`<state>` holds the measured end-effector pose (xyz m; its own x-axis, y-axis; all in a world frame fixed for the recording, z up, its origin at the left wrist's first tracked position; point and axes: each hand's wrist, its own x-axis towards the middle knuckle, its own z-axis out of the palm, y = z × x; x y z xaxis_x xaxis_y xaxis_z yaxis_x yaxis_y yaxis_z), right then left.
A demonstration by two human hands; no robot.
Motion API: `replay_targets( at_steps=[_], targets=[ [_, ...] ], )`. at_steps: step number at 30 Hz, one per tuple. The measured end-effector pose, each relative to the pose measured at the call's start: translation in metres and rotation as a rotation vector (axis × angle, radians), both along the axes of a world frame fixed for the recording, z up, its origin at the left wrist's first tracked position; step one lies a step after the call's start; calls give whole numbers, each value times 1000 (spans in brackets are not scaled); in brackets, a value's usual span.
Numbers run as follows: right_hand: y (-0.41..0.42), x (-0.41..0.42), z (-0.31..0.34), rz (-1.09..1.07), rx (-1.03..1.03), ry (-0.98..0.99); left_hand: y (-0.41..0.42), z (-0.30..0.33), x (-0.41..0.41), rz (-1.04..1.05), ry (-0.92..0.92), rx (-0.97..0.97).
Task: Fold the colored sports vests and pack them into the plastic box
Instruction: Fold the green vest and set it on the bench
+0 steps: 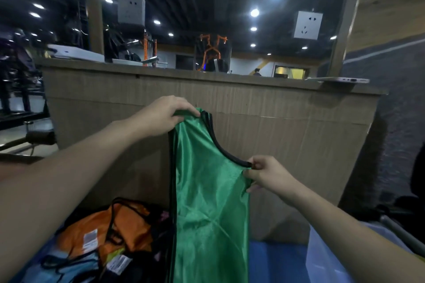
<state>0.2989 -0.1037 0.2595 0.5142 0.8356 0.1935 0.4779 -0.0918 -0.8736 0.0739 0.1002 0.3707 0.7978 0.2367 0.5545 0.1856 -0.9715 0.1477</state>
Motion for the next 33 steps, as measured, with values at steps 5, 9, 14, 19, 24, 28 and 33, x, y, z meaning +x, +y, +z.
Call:
replay_targets(
  at_steps=[5, 9, 14, 19, 24, 28, 33],
  targets=[
    [17, 17, -17, -2, -5, 8, 18, -17, 21, -16, 9, 20],
    [22, 25, -31, -6, 4, 23, 19, -34, 24, -24, -13, 4],
    [16, 22, -55, 1, -19, 26, 10, -57, 17, -39, 14, 12],
    [8, 15, -78, -23, -54, 0, -11, -83, 0, -92, -1, 35],
    [-1, 7, -101, -21, -126, -66, -32, -116, -18, -155, 5, 77],
    [-4, 1, -113, -24, -158, -95, -35, -129, -22, -157, 43, 82],
    [2, 14, -114, -55, -174, -107, -17, -130, -6, -136, 9, 66]
  ],
)
